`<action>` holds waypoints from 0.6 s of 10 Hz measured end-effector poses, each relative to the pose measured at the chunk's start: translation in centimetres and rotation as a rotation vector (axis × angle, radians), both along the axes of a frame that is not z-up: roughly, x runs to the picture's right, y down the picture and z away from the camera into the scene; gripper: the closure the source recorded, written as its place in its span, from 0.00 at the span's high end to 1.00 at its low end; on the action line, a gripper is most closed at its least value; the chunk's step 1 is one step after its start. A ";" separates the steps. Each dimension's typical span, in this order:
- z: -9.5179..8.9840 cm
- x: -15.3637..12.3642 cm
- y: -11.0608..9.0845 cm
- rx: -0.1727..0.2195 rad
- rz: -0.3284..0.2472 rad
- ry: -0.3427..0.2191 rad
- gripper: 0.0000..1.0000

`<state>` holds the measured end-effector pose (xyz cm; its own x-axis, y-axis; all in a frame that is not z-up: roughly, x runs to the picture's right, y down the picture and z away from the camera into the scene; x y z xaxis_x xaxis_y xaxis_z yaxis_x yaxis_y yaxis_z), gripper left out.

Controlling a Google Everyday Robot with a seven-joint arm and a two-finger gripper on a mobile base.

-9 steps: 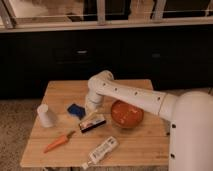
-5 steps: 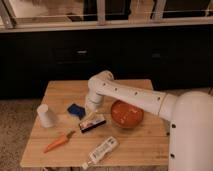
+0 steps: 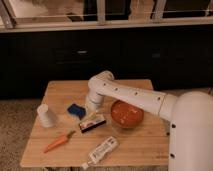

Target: Push the eraser across the table

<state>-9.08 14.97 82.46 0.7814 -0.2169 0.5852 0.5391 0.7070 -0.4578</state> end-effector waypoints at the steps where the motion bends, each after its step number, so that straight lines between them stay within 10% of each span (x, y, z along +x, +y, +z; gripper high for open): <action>1: -0.1 0.0 0.1 0.002 0.001 -0.003 0.04; 6: -3.0 1.7 3.8 -0.046 0.019 -0.042 0.04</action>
